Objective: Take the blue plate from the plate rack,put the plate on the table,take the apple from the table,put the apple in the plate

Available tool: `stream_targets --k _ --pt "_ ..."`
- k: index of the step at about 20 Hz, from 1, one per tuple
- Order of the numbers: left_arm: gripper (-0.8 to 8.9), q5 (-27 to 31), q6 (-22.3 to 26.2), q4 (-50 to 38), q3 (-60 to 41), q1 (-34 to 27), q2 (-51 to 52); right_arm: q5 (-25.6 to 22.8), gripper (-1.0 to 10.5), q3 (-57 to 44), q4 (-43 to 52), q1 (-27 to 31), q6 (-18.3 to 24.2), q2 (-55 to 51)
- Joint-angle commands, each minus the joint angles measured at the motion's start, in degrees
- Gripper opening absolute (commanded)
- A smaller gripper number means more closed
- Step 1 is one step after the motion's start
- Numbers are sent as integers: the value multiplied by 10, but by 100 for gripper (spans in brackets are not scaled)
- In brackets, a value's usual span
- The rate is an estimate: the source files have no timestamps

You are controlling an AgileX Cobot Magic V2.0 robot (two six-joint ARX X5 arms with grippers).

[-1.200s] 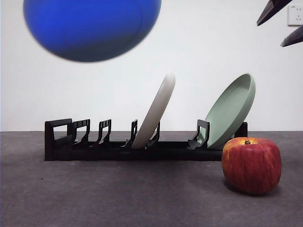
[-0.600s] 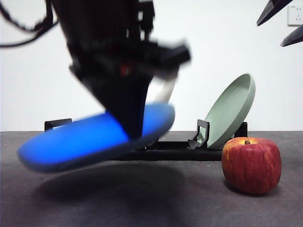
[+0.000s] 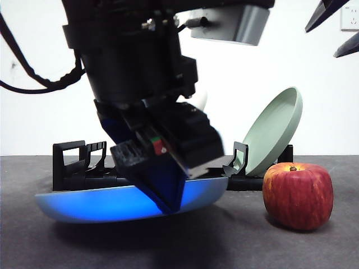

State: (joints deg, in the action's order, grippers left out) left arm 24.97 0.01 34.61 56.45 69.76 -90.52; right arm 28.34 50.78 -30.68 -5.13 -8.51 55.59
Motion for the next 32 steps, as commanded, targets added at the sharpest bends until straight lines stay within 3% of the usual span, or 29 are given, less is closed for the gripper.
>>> stream_targets --k 1,3,5,10,12,16,19,26,32 --pt "533 18 -12 7 9 -9 4 2 322 2 -7 1 5 0" --pt "533 46 -19 25 37 -9 23 2 339 2 -24 -4 5 0" --pt "533 48 -15 36 84 -9 54 1 451 2 -30 -16 7 0" --pt "533 53 16 131 278 -10 120 -4 456 2 -28 -56 9 0" --pt "533 92 33 180 367 -20 133 -4 456 2 -30 -71 9 0" --pt "533 223 75 214 522 -44 155 -79 512 2 -55 -128 28 12" --pt "533 258 97 214 604 -58 177 -170 614 2 -86 -192 45 47" --pt "532 261 107 260 682 -58 223 -275 614 2 -88 -294 52 194" --pt "531 304 103 325 682 -58 232 -287 594 2 -71 -295 54 313"
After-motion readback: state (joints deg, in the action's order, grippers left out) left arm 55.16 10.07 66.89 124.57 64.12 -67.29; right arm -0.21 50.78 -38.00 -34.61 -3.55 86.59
